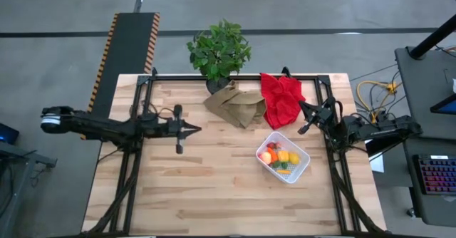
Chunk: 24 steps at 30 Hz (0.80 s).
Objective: Pick and placing Produce into tupperware
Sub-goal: Return to Home Position
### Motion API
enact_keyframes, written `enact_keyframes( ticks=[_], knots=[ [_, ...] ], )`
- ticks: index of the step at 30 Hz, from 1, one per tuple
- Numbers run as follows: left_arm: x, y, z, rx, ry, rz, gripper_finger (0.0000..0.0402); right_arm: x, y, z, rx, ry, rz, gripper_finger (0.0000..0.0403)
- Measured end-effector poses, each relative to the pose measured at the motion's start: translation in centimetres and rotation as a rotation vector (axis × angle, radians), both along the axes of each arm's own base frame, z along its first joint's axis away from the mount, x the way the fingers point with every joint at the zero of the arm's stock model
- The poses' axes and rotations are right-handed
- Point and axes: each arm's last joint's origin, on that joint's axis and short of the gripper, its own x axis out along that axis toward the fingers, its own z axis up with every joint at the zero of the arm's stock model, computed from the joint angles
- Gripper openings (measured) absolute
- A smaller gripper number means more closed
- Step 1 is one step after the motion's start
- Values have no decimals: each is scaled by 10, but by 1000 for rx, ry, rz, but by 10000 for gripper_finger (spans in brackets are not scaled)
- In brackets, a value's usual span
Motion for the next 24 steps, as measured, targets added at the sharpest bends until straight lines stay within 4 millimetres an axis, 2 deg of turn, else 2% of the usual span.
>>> enact_keyframes(
  ticks=[8, 11, 15, 24],
  knots=[
    [-33, 1, -18, -54, 14, 98, 0, 1, 0, -3, 8, 22, 2, 9],
    [-40, 1, -19, -76, -18, 96, 0, 1, 0, -4, 11, 30, 2, 9],
    [-49, 0, -28, -106, 37, 97, 0, 1, 0, -4, 17, 30, 3, 9],
    [-64, -4, -35, -178, 81, 68, 0, 1, 0, -6, 34, 27, 7, 9]
  ],
)
